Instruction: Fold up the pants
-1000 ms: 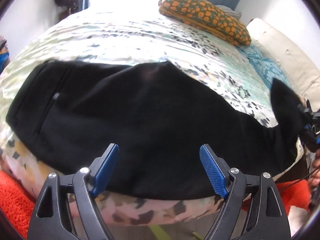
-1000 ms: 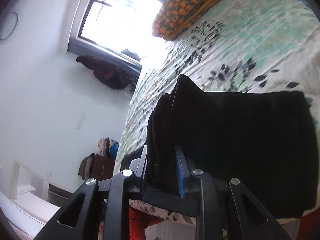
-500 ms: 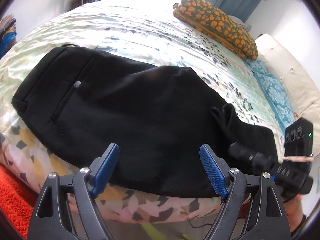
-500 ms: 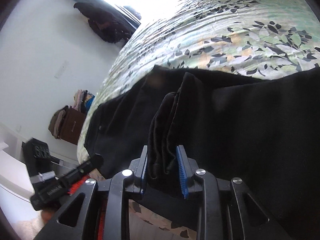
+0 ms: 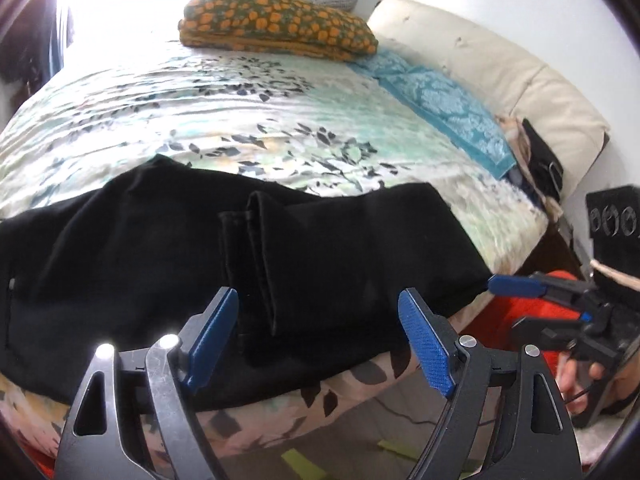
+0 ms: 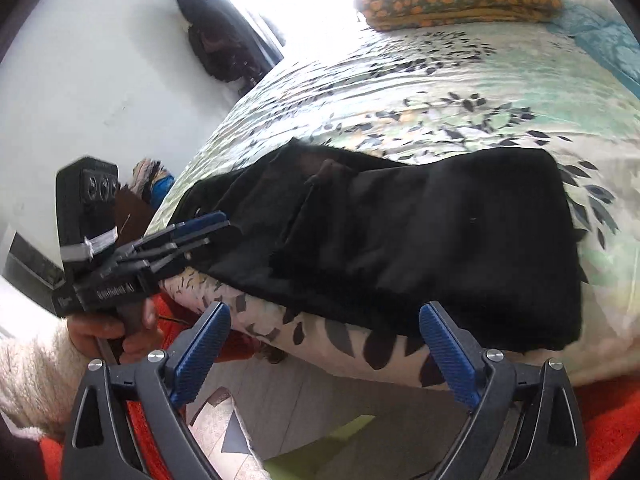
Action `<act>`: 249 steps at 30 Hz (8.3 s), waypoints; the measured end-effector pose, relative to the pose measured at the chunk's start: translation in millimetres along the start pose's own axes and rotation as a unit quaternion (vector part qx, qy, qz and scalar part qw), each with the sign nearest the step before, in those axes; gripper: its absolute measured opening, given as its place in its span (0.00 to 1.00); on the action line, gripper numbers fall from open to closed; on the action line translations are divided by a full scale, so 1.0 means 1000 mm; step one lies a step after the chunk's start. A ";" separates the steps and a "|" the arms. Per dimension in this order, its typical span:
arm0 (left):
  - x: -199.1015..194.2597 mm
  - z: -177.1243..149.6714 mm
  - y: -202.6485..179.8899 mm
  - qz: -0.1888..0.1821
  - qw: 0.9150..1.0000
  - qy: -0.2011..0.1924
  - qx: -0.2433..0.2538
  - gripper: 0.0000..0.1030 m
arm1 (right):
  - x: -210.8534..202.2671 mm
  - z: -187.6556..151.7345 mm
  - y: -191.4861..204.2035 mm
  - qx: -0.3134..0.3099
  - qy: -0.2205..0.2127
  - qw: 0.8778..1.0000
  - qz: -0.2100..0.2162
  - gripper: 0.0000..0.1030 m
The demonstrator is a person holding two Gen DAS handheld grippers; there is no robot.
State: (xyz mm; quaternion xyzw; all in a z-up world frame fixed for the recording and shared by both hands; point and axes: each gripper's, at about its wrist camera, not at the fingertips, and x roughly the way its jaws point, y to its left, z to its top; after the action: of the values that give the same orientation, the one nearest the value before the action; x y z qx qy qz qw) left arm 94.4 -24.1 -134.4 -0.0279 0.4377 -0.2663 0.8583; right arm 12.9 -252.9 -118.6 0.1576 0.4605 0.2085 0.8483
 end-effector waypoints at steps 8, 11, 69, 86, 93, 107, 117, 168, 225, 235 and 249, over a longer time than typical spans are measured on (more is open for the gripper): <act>0.041 0.004 0.000 0.050 0.997 0.054 -0.029 0.43 | -0.029 0.006 -0.025 0.037 -0.058 0.998 -0.001 0.92; 0.047 0.003 0.008 0.069 0.994 0.062 -0.057 0.44 | -0.033 0.009 -0.028 0.040 -0.066 0.997 0.007 0.92; 0.078 0.008 0.003 0.131 0.989 0.068 -0.002 0.61 | 0.070 -0.010 -0.004 -0.148 0.098 0.980 -0.092 0.96; 0.053 -0.025 -0.009 0.094 0.992 0.061 0.050 0.67 | 0.070 -0.002 -0.010 -0.090 0.111 0.989 -0.037 0.97; 0.021 -0.024 0.010 0.096 0.995 0.024 -0.013 0.66 | 0.069 -0.007 -0.010 -0.081 0.120 0.989 -0.038 0.97; 0.057 -0.027 0.004 0.139 0.989 0.054 0.013 0.69 | -0.006 0.010 -0.072 0.063 -0.038 0.991 -0.115 0.97; 0.051 -0.028 0.014 0.125 0.991 0.053 -0.002 0.69 | -0.001 0.008 -0.083 0.083 -0.022 0.989 -0.120 0.97; 0.030 -0.010 -0.021 0.091 0.994 -0.006 0.053 0.69 | -0.010 0.015 -0.164 0.218 -0.029 0.975 -0.024 0.96; -0.226 -0.069 0.259 0.200 0.902 -0.176 -0.341 0.75 | 0.259 0.170 0.225 0.033 0.129 0.947 0.294 0.12; -0.224 -0.077 0.278 0.200 0.902 -0.161 -0.346 0.75 | 0.359 0.130 0.297 0.000 0.193 0.947 0.257 0.89; -0.081 0.015 0.262 0.144 0.988 0.014 -0.056 0.75 | 0.224 0.098 0.196 -0.203 0.052 0.978 0.002 0.96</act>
State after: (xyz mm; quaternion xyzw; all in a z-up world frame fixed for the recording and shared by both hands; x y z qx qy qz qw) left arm 180.8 236.7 -139.0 -0.0087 0.4632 -0.1152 0.8787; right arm 164.7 20.9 -136.9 -0.0285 0.4513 0.3071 0.8374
